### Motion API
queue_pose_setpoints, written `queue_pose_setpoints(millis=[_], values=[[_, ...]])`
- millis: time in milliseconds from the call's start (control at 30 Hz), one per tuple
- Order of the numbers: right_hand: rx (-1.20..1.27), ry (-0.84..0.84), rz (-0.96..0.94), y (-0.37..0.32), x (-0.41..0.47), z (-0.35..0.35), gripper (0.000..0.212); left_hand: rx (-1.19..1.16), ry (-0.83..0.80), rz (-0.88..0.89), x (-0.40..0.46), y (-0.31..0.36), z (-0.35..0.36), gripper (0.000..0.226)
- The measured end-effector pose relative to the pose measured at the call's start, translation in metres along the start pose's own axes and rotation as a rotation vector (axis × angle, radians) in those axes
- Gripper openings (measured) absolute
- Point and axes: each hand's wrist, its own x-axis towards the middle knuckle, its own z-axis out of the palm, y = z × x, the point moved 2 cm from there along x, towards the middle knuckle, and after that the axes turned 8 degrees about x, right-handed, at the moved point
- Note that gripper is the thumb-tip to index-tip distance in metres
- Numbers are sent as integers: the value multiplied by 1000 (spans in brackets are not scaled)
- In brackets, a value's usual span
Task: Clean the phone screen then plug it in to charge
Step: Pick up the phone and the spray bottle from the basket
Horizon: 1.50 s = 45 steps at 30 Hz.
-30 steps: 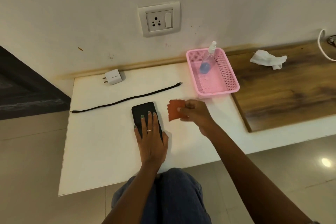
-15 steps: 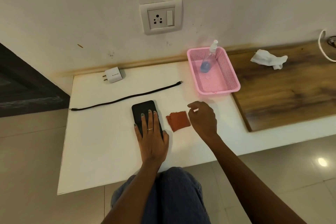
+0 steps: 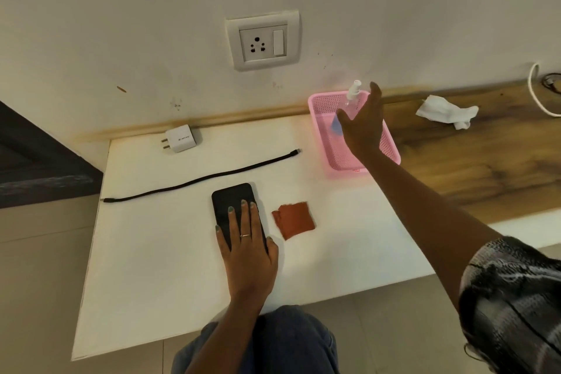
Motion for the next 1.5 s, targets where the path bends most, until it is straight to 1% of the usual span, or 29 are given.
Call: queue_pose_setpoints(millis=[100,233,300,433,533,667,733,767,800,867,900,933,967,1100,1200,1267,1300,1367,1467,1500], values=[[57,-54,68,8,11,14,76,10,0,-1,1,1,1,71],[43,-8,75,15,14,22,52,16,7,-2,2,1,3,71],[38,25,75,15,13,22,44,18,2,-7,2,2,3,70],[53,44,-28,6,-3,11,45,6,-7,0,2,2,1,70],[122,85,-100,-8,-22,-1,46,-11,-41,-12,3,1,-1,70],[226,121,-117,-30,-62,-21,48,-34,-169,15,7,-5,-3,68],[271,112,-133,-39,-88,-31,47,-87,-165,2,10,-12,-7,62],[287,100,-141,-42,-102,-35,46,-146,-137,-48,10,-16,-12,60],[299,86,-146,-45,-116,-39,45,-214,-93,-137,8,-19,-18,59],[297,59,-160,-48,-143,-44,44,-352,-50,-399,3,-28,-28,68],[285,47,-168,-49,-156,-46,44,-404,-78,-523,-1,-31,-30,76],[276,36,-166,-48,-169,-47,45,-423,-130,-612,-4,-33,-33,82],[272,25,-154,-48,-180,-48,46,-416,-183,-658,-6,-34,-35,85],[257,-32,-81,-47,-209,-47,50,-364,-322,-675,-3,-25,-44,91],[271,-52,-46,-47,-221,-46,49,-303,-455,-711,4,-21,-49,102],[275,-53,-20,-46,-225,-44,49,-322,-531,-742,9,-24,-49,107],[276,-55,-9,-45,-226,-44,48,-356,-543,-759,11,-25,-47,105],[271,-59,0,-43,-228,-44,48,-506,-520,-789,14,-26,-45,91],[254,-66,16,-42,-231,-44,49,-915,-446,-822,15,-24,-44,70],[258,-70,20,-43,-231,-45,49,-987,-437,-797,15,-26,-45,66]])
